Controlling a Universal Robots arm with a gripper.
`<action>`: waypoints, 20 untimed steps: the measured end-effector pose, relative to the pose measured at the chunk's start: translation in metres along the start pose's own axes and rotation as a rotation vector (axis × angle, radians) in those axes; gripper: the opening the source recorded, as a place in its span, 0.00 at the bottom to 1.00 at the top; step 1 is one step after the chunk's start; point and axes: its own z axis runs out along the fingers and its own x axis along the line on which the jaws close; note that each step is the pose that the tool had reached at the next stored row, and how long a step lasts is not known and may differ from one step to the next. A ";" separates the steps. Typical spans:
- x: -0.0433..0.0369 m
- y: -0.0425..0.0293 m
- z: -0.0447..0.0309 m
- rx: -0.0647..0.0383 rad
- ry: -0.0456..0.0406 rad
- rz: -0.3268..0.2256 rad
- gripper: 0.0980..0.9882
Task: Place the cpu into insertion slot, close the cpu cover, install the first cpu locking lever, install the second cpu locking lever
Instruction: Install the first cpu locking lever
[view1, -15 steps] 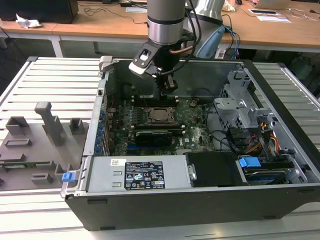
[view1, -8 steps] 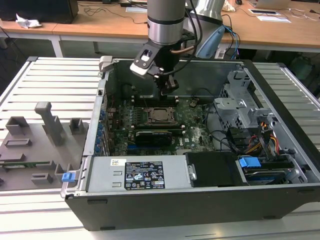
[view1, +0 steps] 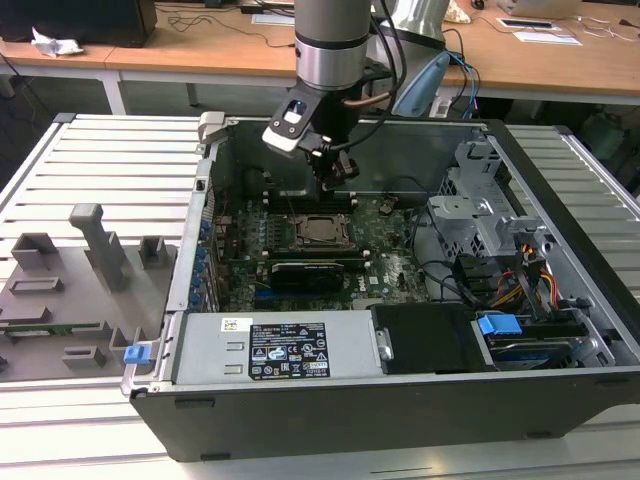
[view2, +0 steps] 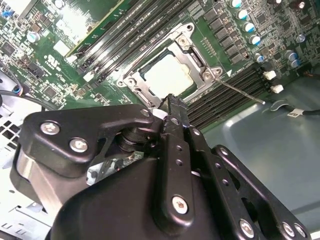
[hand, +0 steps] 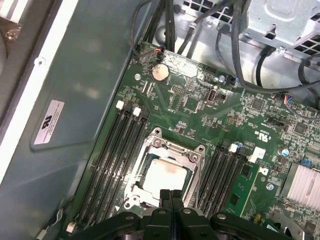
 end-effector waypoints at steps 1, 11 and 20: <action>0.0000 0.0000 0.0000 0.000 0.0006 -0.010 0.01; 0.0000 0.0000 0.0000 0.000 0.0043 -0.078 0.01; 0.0000 0.0000 0.0000 0.000 0.0088 -0.159 0.01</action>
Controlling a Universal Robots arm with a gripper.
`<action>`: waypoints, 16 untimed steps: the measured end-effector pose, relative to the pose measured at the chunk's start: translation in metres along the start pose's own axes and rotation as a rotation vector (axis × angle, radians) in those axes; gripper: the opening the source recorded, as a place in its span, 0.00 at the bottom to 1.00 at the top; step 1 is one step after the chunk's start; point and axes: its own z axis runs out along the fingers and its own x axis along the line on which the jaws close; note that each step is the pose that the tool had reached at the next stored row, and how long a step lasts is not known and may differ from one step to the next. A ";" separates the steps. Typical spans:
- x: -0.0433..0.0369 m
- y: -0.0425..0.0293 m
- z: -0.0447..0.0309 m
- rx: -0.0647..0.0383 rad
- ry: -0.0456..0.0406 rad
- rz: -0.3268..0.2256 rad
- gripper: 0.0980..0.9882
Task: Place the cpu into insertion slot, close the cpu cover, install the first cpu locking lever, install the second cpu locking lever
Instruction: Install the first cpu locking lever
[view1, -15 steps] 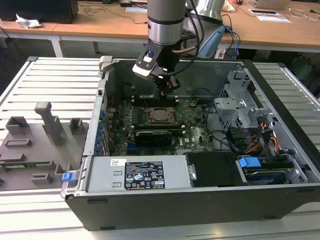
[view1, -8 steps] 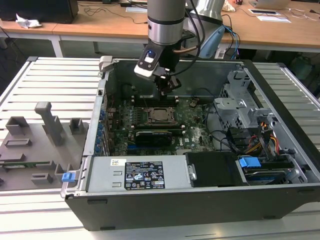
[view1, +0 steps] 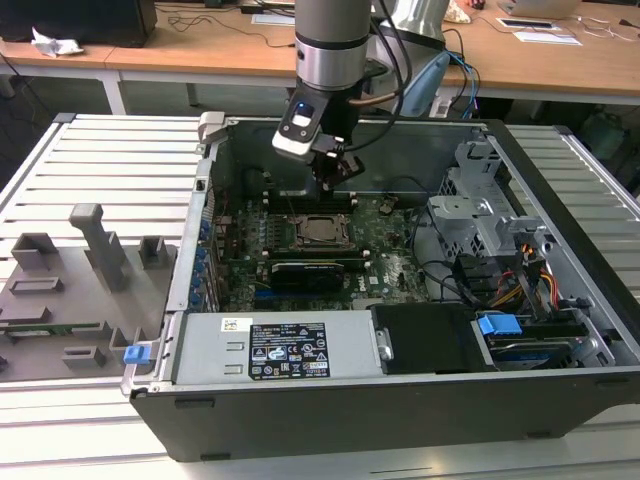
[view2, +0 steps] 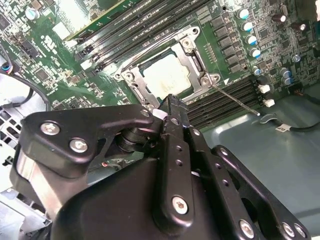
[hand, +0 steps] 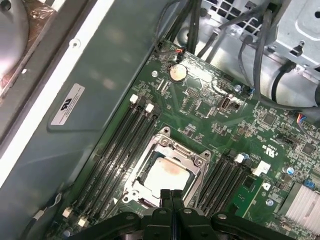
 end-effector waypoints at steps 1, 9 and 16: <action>0.0000 0.0000 0.0000 0.000 0.0007 -0.013 0.01; 0.0000 0.0000 0.0000 0.001 0.0106 -0.195 0.01; 0.0000 0.0000 0.0001 0.001 0.0179 -0.328 0.01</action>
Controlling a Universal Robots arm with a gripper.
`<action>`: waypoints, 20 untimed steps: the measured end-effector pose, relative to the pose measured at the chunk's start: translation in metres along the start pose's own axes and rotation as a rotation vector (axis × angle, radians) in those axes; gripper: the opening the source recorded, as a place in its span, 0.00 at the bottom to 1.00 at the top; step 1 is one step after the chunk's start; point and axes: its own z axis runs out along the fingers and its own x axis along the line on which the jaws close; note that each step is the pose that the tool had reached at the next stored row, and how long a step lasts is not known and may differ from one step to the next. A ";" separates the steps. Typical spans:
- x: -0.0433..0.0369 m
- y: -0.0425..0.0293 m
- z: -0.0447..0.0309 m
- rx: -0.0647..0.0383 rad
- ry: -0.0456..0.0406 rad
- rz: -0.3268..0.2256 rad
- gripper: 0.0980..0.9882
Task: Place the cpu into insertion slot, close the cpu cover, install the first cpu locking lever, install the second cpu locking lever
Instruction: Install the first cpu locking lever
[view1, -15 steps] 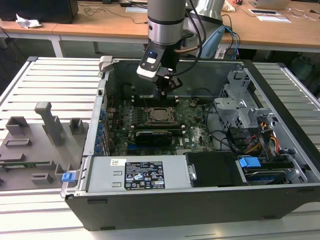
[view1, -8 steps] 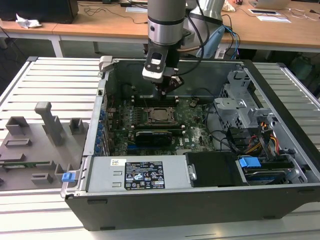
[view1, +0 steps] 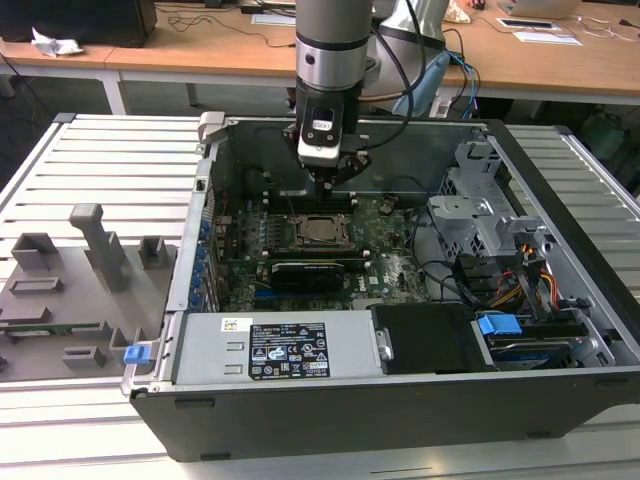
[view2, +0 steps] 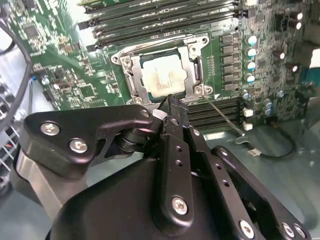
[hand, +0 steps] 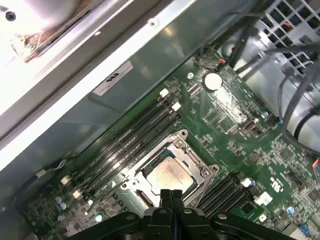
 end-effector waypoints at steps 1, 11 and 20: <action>0.0000 0.0000 0.0000 0.000 0.0011 -0.020 0.01; 0.0000 0.0000 0.0001 0.000 0.0104 -0.191 0.01; 0.0000 -0.0001 0.0003 0.001 0.0203 -0.372 0.01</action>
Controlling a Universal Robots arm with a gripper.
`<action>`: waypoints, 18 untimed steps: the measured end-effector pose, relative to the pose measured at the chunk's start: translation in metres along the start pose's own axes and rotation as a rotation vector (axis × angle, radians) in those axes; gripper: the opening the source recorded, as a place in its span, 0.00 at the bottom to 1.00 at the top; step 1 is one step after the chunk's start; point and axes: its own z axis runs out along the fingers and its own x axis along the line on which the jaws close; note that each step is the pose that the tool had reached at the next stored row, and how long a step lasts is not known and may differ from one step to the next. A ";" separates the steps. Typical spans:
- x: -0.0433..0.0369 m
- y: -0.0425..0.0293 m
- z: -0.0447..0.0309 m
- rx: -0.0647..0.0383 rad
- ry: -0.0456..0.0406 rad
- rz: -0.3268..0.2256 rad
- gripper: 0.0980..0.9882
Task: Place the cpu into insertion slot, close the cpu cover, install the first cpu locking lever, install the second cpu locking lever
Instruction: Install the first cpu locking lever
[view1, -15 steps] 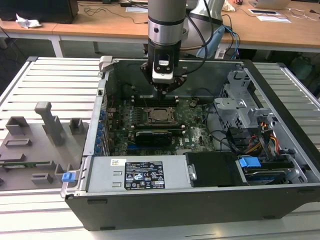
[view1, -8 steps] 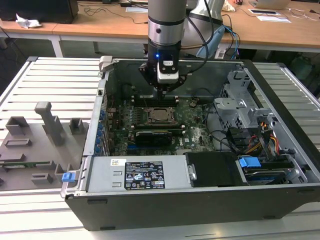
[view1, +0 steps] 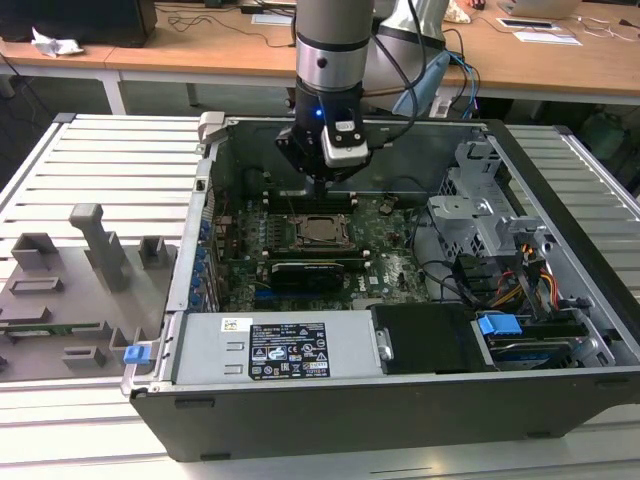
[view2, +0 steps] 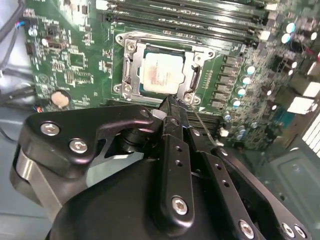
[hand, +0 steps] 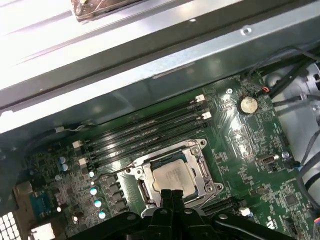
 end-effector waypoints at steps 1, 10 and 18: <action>0.0000 0.0000 0.0001 0.000 0.0010 -0.020 0.01; 0.0000 0.0000 0.0004 0.000 0.0123 -0.228 0.01; 0.0000 0.0000 0.0004 0.001 0.0203 -0.374 0.01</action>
